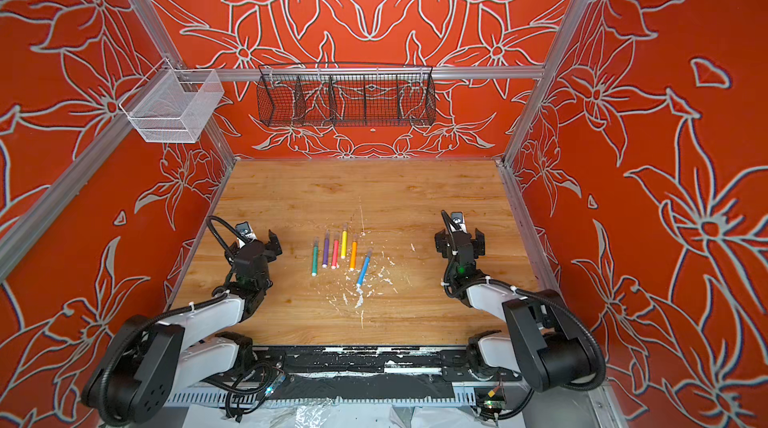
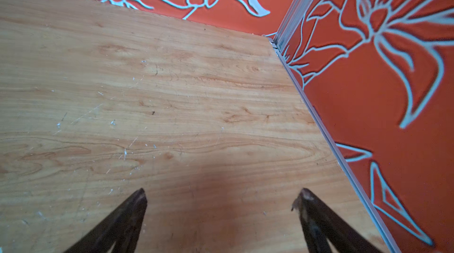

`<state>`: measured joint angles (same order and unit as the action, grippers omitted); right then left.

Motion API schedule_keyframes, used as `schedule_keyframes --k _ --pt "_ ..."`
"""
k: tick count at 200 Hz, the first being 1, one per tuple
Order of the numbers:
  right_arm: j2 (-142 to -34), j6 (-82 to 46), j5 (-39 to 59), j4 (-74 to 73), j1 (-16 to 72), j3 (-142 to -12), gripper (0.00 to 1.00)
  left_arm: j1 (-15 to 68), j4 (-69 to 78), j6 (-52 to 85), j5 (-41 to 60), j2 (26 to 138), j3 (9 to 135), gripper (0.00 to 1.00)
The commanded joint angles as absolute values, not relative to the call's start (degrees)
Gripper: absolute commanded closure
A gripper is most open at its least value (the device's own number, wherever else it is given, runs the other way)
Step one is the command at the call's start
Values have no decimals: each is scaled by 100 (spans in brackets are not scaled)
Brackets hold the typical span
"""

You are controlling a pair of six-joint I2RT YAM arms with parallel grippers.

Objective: Insert the pens into the pen caps

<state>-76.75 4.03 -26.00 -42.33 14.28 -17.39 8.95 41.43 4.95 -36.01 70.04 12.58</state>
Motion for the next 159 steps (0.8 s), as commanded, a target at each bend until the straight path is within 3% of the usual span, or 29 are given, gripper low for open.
schedule_keyframes --k 1,14,32,38,51,69,159 --pt "-7944 654 -2518 -5237 1316 -1604 2 861 4604 -1 -2944 7661 1614 2" --pt "-7806 428 -1921 -4731 1002 -1708 2 743 4123 34 -2738 7845 1949 2" --pt "-8133 68 -1295 -5160 505 -1617 2 229 3500 380 -1950 7851 2230 2" --pt "-8341 90 -1316 -5433 483 -1611 2 186 3625 377 -1893 7840 2165 2" --pt "-8056 43 -1242 -4585 464 -1795 2 184 3808 354 -1683 7774 1978 2" --pt "-8215 87 -1247 -5102 474 -1678 3 175 4850 256 -1639 8043 1584 3" --pt "-8165 63 -1258 -4939 470 -1723 3 167 4473 280 -1590 7965 1709 3"
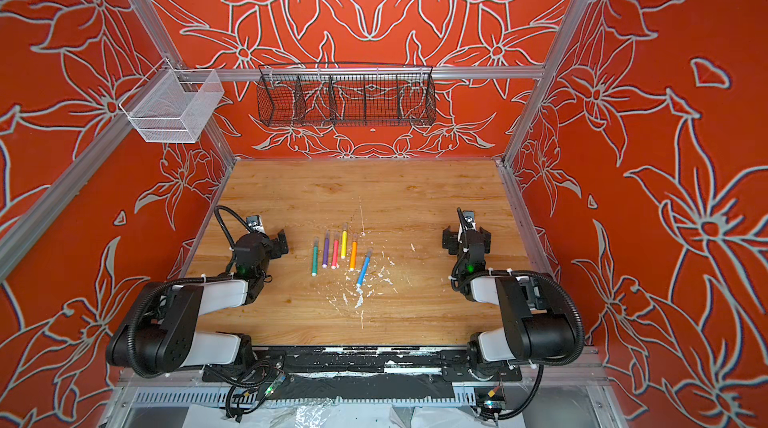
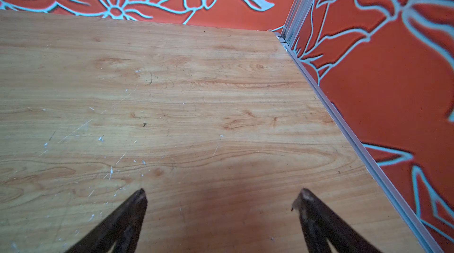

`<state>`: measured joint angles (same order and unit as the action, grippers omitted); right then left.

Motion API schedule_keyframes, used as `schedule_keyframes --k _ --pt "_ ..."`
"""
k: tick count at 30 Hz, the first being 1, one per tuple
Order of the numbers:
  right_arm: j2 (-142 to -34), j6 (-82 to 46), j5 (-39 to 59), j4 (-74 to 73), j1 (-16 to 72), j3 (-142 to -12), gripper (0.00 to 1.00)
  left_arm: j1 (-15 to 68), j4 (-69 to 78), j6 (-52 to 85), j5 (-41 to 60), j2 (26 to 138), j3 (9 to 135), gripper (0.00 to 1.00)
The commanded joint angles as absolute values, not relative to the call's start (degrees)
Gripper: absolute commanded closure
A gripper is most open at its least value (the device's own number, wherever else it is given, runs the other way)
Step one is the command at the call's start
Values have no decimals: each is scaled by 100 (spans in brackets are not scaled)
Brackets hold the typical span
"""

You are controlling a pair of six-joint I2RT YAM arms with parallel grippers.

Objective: Insert the pens into the pen caps

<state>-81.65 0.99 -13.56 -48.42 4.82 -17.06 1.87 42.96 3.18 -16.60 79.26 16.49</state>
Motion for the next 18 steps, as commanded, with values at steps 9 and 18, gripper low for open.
schedule_keyframes --k 9,18 --pt "-8161 62 -1257 -4939 475 -1723 3 167 4474 281 -1591 7975 1713 3" --pt "-8162 62 -1257 -4935 474 -1723 3 171 4663 264 -1620 7889 1542 2"
